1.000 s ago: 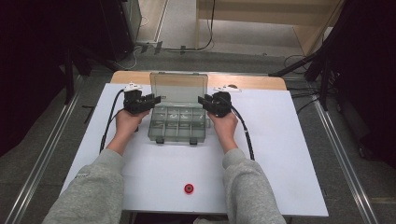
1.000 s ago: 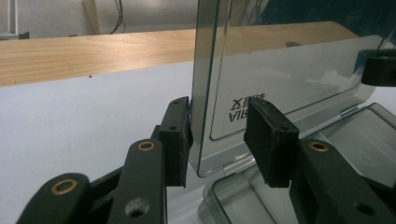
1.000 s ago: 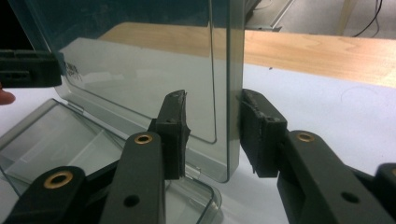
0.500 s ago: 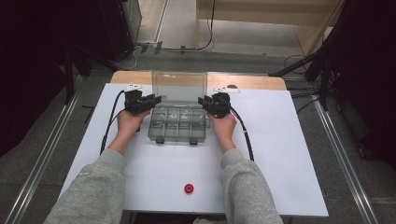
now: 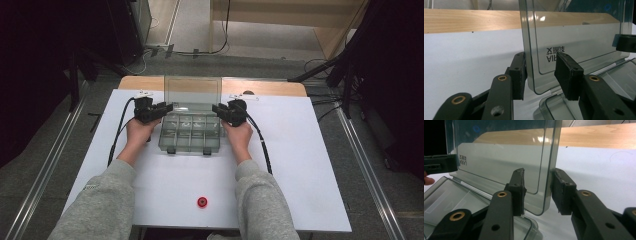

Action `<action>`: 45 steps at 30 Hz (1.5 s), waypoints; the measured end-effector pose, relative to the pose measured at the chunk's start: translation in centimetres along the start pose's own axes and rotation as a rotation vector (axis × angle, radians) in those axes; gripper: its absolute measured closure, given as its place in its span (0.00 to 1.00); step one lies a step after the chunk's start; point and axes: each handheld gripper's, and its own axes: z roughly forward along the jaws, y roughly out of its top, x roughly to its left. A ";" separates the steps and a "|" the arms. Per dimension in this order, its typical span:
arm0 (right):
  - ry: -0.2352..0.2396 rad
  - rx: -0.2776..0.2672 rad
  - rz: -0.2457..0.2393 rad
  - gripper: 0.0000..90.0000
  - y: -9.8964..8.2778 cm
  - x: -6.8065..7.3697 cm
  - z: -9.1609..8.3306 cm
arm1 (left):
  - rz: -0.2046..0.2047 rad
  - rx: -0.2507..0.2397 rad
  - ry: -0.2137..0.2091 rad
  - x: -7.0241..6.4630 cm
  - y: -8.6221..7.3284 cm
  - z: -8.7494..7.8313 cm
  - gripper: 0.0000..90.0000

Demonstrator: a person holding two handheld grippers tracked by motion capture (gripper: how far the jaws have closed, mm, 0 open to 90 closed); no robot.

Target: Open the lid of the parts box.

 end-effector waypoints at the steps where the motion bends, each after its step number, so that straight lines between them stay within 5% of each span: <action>1: 0.003 0.003 0.005 0.72 0.0 -0.1 0.0 | -0.003 0.001 -0.001 0.0 0.0 0.0 0.67; 13: 0.021 0.017 0.044 0.70 -0.3 -0.6 0.3 | -0.026 0.029 -0.005 0.4 -0.4 0.4 0.67; 17: 0.027 0.022 0.055 0.69 -0.4 -0.7 0.4 | -0.073 0.029 -0.025 0.7 -0.5 0.6 0.67; 45: 0.026 0.060 0.091 0.64 -0.5 -0.9 0.6 | -0.126 0.030 -0.039 1.3 -0.8 0.9 0.66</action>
